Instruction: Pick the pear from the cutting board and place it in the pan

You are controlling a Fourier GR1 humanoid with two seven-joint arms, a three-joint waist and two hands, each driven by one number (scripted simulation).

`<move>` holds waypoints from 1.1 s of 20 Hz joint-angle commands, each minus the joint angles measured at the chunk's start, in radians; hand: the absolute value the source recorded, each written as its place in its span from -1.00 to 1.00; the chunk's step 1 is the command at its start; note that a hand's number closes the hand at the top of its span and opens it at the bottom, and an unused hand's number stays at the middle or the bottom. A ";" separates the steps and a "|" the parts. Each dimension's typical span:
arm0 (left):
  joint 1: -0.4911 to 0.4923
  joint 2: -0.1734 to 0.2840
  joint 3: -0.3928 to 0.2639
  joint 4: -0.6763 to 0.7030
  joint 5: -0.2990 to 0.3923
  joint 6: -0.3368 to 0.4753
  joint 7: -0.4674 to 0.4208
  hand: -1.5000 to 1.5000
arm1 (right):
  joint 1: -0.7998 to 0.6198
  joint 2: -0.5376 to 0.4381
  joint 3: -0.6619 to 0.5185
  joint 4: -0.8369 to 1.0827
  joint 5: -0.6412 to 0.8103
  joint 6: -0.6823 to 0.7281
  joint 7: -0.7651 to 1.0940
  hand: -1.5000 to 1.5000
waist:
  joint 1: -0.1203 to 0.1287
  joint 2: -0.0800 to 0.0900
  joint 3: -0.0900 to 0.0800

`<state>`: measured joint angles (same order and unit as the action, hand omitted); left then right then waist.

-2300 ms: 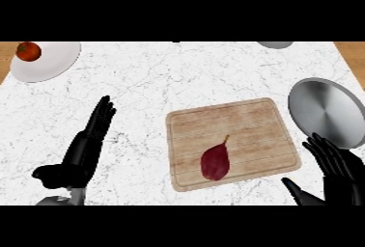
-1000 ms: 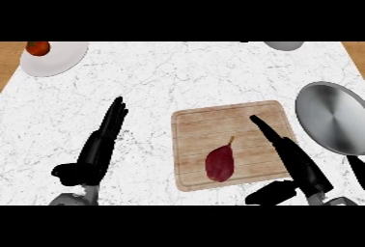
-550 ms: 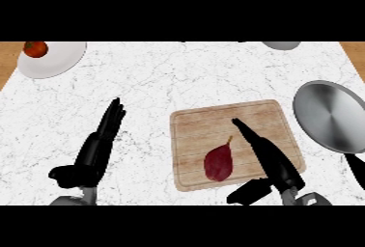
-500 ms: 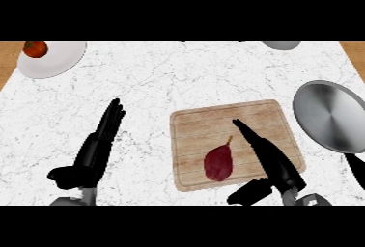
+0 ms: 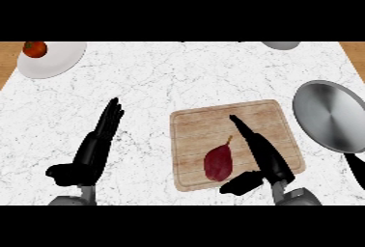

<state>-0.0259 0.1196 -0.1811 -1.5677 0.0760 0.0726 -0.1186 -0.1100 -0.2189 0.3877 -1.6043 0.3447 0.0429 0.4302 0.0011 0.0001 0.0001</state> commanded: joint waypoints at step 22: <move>0.024 -0.051 0.019 -0.068 -0.063 -0.025 0.044 0.00 | -0.077 0.089 -0.044 0.291 0.260 -0.012 -0.221 1.00 | 0.001 0.000 0.000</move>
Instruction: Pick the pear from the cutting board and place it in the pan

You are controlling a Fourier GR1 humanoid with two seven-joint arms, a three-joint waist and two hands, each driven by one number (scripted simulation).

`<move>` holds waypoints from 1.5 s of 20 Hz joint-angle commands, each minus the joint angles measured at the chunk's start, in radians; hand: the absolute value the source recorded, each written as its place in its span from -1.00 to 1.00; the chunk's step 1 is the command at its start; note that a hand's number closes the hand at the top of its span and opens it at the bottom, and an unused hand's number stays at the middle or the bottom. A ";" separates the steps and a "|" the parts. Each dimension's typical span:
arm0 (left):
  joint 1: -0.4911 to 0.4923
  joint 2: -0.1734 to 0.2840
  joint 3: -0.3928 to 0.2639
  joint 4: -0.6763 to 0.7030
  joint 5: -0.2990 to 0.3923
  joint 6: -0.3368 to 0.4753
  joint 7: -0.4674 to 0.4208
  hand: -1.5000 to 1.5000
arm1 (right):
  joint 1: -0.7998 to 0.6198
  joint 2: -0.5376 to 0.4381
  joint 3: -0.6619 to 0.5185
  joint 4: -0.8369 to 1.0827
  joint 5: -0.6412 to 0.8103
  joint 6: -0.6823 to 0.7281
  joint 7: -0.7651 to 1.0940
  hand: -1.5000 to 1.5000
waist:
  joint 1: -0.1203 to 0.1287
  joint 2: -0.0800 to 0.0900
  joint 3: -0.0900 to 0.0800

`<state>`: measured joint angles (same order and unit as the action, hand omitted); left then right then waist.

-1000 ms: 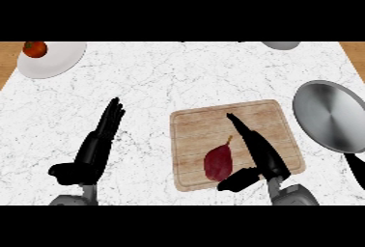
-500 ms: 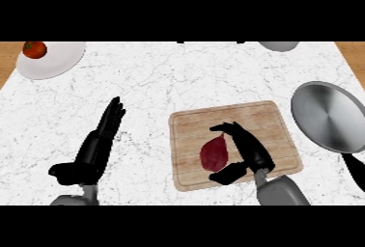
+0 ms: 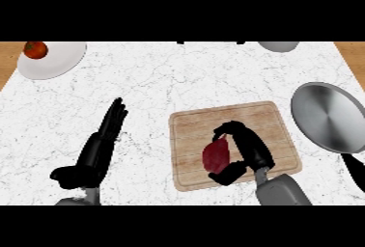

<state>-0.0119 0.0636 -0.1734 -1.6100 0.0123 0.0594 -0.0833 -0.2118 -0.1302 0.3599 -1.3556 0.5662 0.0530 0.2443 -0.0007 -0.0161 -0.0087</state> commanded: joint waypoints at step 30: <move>-0.040 -0.006 0.045 0.031 -0.007 -0.023 -0.009 0.00 | -0.112 0.004 -0.232 -0.393 0.580 -0.306 0.626 1.00 | -0.002 0.018 0.009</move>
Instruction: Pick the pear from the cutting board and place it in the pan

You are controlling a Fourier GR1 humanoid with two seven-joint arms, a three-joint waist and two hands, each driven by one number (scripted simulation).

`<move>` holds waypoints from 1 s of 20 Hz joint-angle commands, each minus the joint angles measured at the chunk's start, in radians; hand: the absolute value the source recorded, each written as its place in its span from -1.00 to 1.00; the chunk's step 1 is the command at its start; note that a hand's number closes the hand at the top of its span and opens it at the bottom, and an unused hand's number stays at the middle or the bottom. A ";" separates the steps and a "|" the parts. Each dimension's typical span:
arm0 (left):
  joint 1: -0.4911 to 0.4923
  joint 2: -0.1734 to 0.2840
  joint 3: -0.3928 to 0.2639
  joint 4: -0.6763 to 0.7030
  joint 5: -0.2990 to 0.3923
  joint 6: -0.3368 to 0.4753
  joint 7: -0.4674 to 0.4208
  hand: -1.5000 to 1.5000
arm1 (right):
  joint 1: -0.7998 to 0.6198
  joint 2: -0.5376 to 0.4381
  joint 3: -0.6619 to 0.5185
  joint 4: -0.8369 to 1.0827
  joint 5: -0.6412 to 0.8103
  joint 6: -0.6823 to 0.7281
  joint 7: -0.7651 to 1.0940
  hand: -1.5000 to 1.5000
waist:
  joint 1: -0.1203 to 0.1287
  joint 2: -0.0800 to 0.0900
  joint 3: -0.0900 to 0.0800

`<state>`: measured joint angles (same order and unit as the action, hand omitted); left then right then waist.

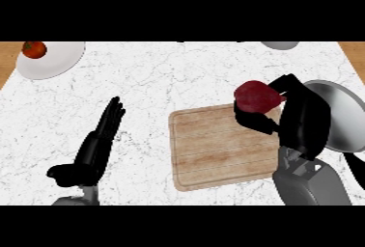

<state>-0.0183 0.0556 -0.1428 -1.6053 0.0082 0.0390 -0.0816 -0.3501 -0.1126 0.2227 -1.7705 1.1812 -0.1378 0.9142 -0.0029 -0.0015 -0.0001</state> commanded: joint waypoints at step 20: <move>-0.004 -0.036 -0.031 0.023 -0.046 0.001 -0.024 0.00 | -0.075 -0.333 -0.565 0.726 -0.369 -0.606 -0.675 1.00 | 0.019 0.007 0.002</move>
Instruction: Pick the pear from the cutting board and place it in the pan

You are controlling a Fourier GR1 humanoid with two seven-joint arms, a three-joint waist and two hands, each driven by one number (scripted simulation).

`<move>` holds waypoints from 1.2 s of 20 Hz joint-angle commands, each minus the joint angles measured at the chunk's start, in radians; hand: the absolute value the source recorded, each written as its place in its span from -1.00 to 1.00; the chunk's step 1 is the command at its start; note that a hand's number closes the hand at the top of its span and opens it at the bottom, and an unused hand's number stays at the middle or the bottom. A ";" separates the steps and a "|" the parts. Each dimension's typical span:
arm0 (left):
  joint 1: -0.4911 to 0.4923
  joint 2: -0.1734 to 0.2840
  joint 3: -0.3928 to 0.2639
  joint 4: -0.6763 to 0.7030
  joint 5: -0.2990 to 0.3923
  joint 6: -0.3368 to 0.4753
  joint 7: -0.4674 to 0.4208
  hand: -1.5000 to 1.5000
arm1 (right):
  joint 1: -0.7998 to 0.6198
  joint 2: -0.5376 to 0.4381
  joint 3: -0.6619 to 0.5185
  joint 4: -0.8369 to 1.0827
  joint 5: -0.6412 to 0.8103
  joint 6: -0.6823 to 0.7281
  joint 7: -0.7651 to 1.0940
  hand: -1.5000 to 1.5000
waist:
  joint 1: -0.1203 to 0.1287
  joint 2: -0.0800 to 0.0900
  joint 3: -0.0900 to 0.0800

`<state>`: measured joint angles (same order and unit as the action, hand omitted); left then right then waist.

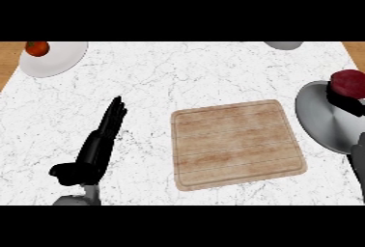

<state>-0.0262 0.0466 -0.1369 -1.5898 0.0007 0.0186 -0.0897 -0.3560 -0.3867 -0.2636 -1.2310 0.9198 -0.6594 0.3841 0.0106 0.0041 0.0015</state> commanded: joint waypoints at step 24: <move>-0.021 -0.023 -0.014 0.009 -0.019 0.000 0.001 0.00 | -0.336 -0.159 -0.349 0.826 -0.495 0.211 -0.712 -1.00 | 0.024 0.011 0.004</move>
<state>-0.0638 0.0280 -0.1458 -1.5743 -0.0120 0.0124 -0.0842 -0.6955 -0.5555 -0.5297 -0.4017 0.5135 -0.4136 -0.1924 0.0402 0.0166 0.0051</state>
